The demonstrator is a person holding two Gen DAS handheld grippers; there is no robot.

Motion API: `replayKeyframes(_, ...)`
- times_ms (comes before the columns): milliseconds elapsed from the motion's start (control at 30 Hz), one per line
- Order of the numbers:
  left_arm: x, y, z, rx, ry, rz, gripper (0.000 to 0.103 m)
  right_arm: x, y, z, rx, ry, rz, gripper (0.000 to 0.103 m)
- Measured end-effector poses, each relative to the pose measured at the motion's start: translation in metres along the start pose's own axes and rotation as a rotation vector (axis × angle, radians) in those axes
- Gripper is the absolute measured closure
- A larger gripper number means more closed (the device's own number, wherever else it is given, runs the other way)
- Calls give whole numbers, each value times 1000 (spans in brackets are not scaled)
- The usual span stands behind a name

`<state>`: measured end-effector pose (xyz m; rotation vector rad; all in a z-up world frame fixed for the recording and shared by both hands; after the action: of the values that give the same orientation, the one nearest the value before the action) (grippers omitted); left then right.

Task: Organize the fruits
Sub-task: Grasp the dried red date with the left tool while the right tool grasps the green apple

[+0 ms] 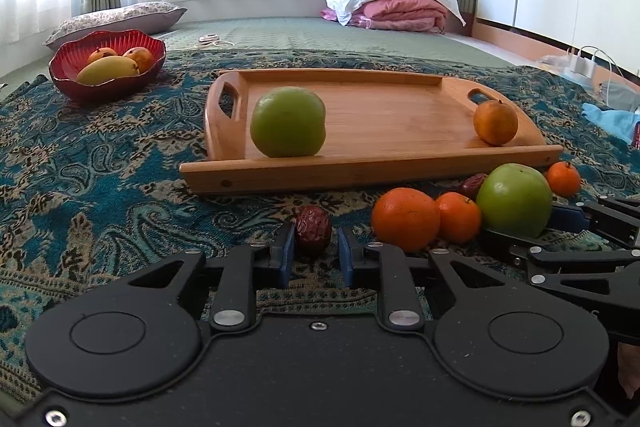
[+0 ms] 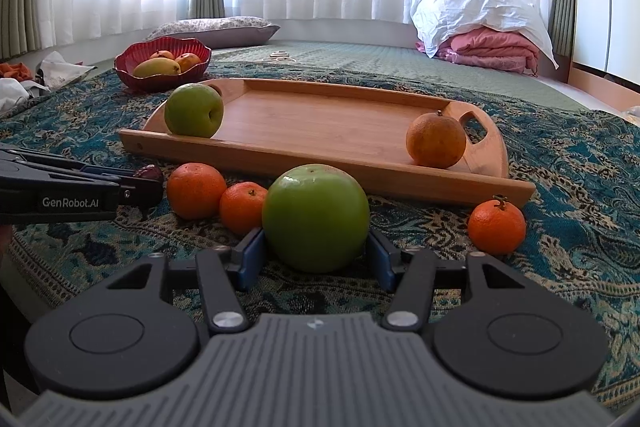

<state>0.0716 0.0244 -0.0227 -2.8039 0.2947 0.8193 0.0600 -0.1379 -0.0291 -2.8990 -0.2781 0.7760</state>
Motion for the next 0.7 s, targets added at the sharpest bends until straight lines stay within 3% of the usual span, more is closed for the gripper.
replayKeyframes(633,8,10,0,15,6,-28,83,5,0,4,6,23,1,41)
replayKeyframes(700,7,11,0,13,8,-33,83,5,1,4,6,26,2,44)
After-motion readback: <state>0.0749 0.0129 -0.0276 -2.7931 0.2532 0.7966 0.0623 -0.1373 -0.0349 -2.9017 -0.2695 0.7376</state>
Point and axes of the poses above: each gripper's, at about its wrist camera, not at the fingertips, and x roughly the way its jaws point, y to its right, z to its underside, the point moved 5 cm from there along x, roughly the way its jaws point, and after that the axes turned 12 degrees about x, right-handed, at the moved point
